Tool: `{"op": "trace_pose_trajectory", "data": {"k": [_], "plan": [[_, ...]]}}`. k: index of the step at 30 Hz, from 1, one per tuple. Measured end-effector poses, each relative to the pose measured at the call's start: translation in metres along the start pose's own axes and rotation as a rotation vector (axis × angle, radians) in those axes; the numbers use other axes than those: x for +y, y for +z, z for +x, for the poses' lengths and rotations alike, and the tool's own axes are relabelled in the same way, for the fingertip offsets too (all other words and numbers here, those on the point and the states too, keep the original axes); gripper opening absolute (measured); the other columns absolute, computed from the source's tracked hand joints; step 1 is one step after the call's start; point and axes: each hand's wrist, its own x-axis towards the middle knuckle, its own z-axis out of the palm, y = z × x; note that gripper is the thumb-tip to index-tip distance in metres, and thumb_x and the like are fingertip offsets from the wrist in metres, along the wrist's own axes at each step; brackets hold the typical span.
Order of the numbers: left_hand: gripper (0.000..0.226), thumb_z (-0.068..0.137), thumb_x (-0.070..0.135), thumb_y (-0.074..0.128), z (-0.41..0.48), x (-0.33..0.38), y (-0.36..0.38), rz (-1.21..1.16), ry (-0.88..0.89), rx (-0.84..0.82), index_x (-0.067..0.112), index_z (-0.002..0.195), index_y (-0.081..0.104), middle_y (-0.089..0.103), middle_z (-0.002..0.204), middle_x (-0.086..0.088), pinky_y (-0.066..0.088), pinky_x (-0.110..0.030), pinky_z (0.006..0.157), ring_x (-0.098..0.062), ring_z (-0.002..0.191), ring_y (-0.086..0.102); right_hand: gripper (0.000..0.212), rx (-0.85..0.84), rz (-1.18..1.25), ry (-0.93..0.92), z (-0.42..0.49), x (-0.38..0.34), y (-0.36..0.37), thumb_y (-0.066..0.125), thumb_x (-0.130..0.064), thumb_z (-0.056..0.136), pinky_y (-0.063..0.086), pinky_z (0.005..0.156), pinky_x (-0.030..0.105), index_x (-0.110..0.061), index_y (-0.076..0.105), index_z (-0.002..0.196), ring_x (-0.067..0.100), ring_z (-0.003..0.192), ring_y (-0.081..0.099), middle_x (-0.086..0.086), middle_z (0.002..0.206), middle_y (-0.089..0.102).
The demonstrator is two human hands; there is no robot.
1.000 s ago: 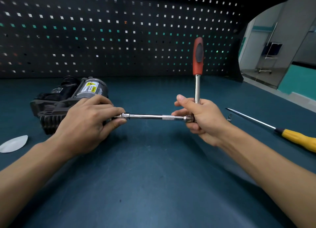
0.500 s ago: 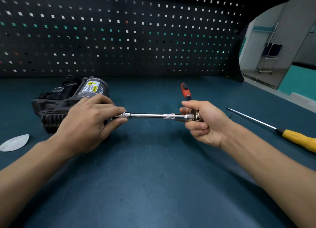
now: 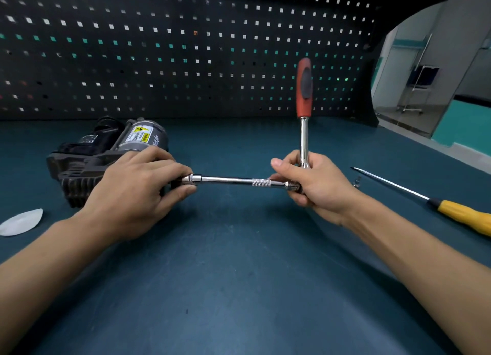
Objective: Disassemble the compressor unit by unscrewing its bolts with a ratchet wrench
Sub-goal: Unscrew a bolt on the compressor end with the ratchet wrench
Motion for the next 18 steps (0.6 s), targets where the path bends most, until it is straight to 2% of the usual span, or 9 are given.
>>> {"op": "trace_pose_trajectory", "data": {"k": [6,9,11,15,18], "plan": [[0.038,0.09,0.053,0.046,0.0002,0.0017,-0.001,-0.004,-0.005,0.01,0.024,0.096,0.07,0.059,0.085,0.017,0.046,-0.039,0.075,-0.012,0.099,0.053,0.026,-0.011,-0.096,-0.156,-0.0008,0.0016,0.0,0.075,-0.018,0.087,0.032,0.039,0.02,-0.01,0.057,0.07,0.009,0.041,0.044,0.017,0.079,0.071],[0.04,0.091,0.053,0.045,0.0003,0.0016,-0.0014,0.001,-0.008,0.002,0.023,0.097,0.07,0.063,0.087,0.015,0.046,-0.039,0.076,-0.012,0.099,0.053,0.027,-0.014,-0.152,-0.221,0.0001,0.0019,-0.0017,0.074,-0.022,0.087,0.034,0.041,0.023,-0.003,0.062,0.073,0.015,0.044,0.041,0.015,0.078,0.072],[0.041,0.091,0.053,0.044,0.0001,0.0016,-0.0014,0.002,-0.008,0.002,0.022,0.097,0.071,0.065,0.087,0.013,0.047,-0.04,0.077,-0.013,0.1,0.053,0.035,-0.015,-0.161,-0.258,0.0008,0.0016,-0.0025,0.072,-0.028,0.087,0.036,0.041,0.022,0.006,0.066,0.077,0.014,0.044,0.041,0.012,0.074,0.072],[0.039,0.09,0.052,0.046,0.0003,0.0036,-0.0013,-0.001,-0.01,0.027,0.022,0.095,0.071,0.064,0.086,0.011,0.047,-0.04,0.076,-0.012,0.097,0.051,0.037,-0.019,-0.21,-0.323,0.0017,0.0021,-0.003,0.072,-0.041,0.079,0.037,0.044,0.025,-0.005,0.074,0.075,0.02,0.047,0.042,0.035,0.076,0.061],[0.037,0.09,0.052,0.046,0.0007,0.0047,-0.0021,-0.006,-0.011,0.034,0.023,0.095,0.07,0.063,0.085,0.011,0.047,-0.04,0.075,-0.012,0.096,0.052,0.032,-0.01,-0.249,-0.377,0.0025,0.0031,-0.004,0.076,-0.041,0.074,0.035,0.049,0.037,-0.009,0.075,0.073,0.024,0.052,0.041,0.03,0.065,0.056]]}}
